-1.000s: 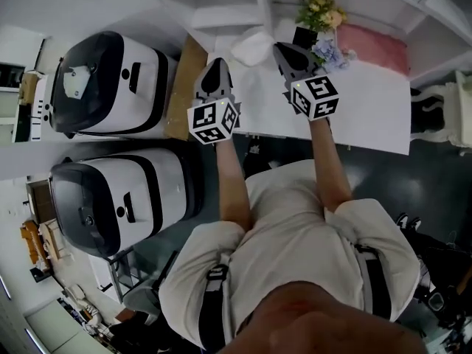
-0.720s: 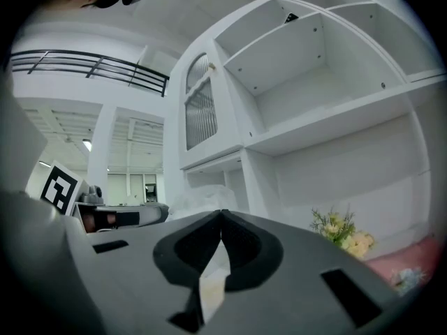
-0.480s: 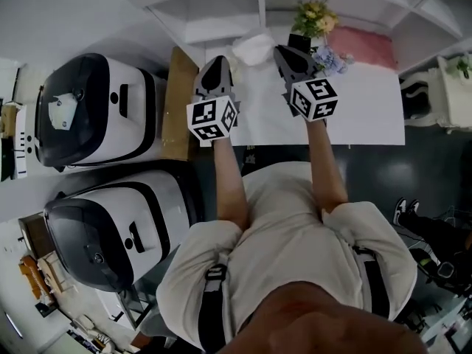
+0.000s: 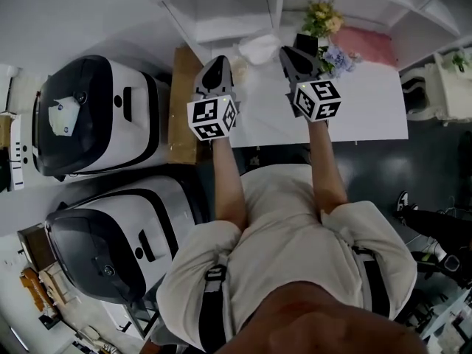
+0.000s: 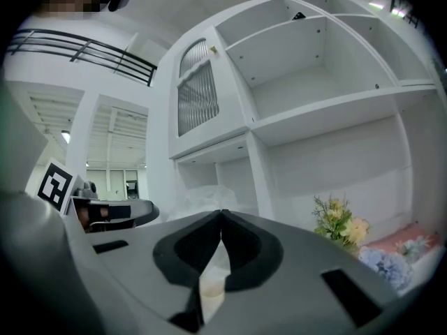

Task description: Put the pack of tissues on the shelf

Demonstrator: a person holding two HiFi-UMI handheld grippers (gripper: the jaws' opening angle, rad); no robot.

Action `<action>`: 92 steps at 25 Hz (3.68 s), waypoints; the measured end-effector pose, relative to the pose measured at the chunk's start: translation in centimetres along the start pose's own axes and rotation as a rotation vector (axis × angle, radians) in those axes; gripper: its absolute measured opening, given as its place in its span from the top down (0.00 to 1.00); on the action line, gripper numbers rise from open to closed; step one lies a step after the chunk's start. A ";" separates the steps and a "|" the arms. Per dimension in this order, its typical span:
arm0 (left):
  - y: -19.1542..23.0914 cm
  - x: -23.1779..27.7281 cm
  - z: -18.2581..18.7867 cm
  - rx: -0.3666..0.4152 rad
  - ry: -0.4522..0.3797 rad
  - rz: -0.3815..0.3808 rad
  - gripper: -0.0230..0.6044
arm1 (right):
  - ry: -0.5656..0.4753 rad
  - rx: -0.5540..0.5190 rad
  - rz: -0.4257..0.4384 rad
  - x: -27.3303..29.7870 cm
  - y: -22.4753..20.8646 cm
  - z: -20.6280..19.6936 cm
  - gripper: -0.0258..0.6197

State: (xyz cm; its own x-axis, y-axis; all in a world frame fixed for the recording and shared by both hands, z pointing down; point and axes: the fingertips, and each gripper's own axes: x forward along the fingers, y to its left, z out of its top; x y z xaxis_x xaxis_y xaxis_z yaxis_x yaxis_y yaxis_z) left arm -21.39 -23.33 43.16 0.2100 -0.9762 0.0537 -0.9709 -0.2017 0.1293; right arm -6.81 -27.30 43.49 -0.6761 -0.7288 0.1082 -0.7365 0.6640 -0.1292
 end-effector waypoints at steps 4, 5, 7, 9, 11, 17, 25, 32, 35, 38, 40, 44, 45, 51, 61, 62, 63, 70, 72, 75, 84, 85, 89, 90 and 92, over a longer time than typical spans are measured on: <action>1.2 -0.1 0.1 0.022 0.004 -0.021 0.94 | -0.015 0.004 -0.033 0.4 0.3 -0.2 0.85; 1.4 -0.2 0.1 0.024 0.004 -0.026 0.94 | -0.017 0.004 -0.038 0.5 0.5 -0.2 0.85; 1.9 -0.2 0.3 0.024 0.003 -0.037 0.94 | -0.025 0.004 -0.051 0.7 0.8 -0.1 0.85; 2.4 0.0 0.4 0.026 0.003 -0.050 0.94 | -0.036 0.002 -0.063 1.1 0.9 0.3 0.85; 2.8 0.3 0.5 0.031 0.007 -0.062 0.94 | -0.042 -0.002 -0.070 1.6 1.2 0.7 0.85; 3.2 1.5 1.0 0.039 -0.001 -0.103 0.94 | -0.052 -0.015 -0.093 2.6 1.6 1.3 0.85; 3.8 3.5 0.7 0.045 0.005 -0.150 0.94 | -0.050 -0.043 -0.126 3.9 1.0 1.5 0.85; 3.8 5.6 1.4 0.059 -0.007 -0.182 0.94 | -0.067 -0.053 -0.150 5.0 0.0 2.5 0.85; 3.8 6.4 1.9 0.092 -0.007 -0.182 0.94 | -0.062 -0.056 -0.155 5.5 -0.6 2.6 0.85; 4.1 7.2 2.2 0.094 -0.012 -0.179 0.94 | -0.059 -0.058 -0.155 6.1 -1.1 2.8 0.85; 4.1 7.8 2.2 0.094 -0.010 -0.181 0.94 | -0.059 -0.057 -0.157 6.6 -1.4 3.0 0.85; 4.1 8.8 2.1 0.113 0.002 -0.183 0.94 | -0.061 -0.047 -0.157 7.3 -2.1 3.0 0.85; 4.1 9.0 2.0 0.113 0.004 -0.181 0.94 | -0.060 -0.045 -0.155 7.5 -2.2 3.0 0.85; 4.9 9.9 1.6 0.109 0.013 -0.168 0.94 | -0.055 -0.018 -0.147 8.9 -2.5 2.4 0.85; 5.9 11.8 0.2 0.108 0.045 -0.170 0.94 | -0.046 0.023 -0.169 12.3 -2.3 0.8 0.85; 6.0 11.9 0.2 0.107 0.047 -0.171 0.94 | -0.042 0.022 -0.169 12.7 -2.4 0.6 0.85; 6.1 12.1 0.1 0.106 0.048 -0.173 0.94 | -0.037 0.021 -0.168 13.0 -2.5 0.5 0.85; 5.9 13.1 -0.4 0.103 0.058 -0.197 0.94 | -0.023 0.024 -0.173 14.9 -3.2 0.3 0.85; 6.0 13.4 -0.5 0.101 0.062 -0.200 0.94 | -0.020 0.027 -0.170 15.5 -3.2 0.3 0.85; 6.5 13.7 -0.9 0.099 0.078 -0.195 0.94 | -0.014 0.025 -0.157 16.7 -2.9 0.3 0.85; 7.7 13.9 -1.4 0.046 0.080 -0.184 0.94 | 0.031 -0.006 -0.181 18.7 -2.8 -0.8 0.85; 7.7 13.9 -1.4 0.046 0.083 -0.184 0.94 | 0.043 -0.012 -0.188 18.8 -3.0 -1.0 0.85; 8.2 14.1 -1.6 0.045 0.084 -0.179 0.94 | 0.088 -0.035 -0.196 19.3 -3.1 -1.8 0.85; 8.3 14.1 -1.6 0.042 0.082 -0.176 0.94 | 0.096 -0.041 -0.194 19.4 -3.1 -2.0 0.85; 8.4 14.2 -1.6 0.031 0.081 -0.170 0.94 | 0.112 -0.041 -0.186 19.5 -3.1 -2.4 0.85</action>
State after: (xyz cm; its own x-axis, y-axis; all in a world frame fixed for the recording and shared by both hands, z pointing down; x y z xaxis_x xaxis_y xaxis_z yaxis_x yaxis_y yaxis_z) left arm -26.37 -38.74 46.64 0.3789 -0.9185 0.1135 -0.9234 -0.3669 0.1131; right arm -17.77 -43.12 48.36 -0.5249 -0.8180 0.2353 -0.8476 0.5275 -0.0572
